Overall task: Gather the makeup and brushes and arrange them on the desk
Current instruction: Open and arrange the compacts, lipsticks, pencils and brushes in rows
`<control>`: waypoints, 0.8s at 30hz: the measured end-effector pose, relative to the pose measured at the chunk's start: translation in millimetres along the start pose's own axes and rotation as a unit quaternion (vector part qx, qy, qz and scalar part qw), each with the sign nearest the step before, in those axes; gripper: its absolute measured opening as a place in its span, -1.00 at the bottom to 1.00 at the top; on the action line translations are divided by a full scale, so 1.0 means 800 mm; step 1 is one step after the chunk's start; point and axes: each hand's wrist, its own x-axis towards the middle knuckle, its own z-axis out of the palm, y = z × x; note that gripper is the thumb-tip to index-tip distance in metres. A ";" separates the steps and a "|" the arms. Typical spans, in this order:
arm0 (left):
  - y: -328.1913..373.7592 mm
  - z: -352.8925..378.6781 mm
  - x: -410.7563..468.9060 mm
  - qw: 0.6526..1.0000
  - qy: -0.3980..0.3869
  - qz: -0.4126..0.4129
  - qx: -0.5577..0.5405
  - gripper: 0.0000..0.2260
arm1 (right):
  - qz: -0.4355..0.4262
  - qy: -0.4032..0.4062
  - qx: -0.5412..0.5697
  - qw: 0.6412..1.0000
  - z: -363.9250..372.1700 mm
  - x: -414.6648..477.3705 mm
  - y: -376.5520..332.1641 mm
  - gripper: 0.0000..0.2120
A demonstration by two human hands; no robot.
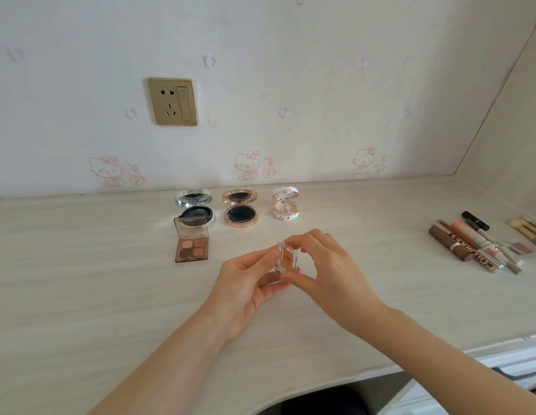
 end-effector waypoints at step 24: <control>-0.008 -0.011 0.002 0.828 0.125 0.241 0.491 -0.81 | 0.039 -0.057 -0.027 0.997 0.000 0.035 0.033 -0.80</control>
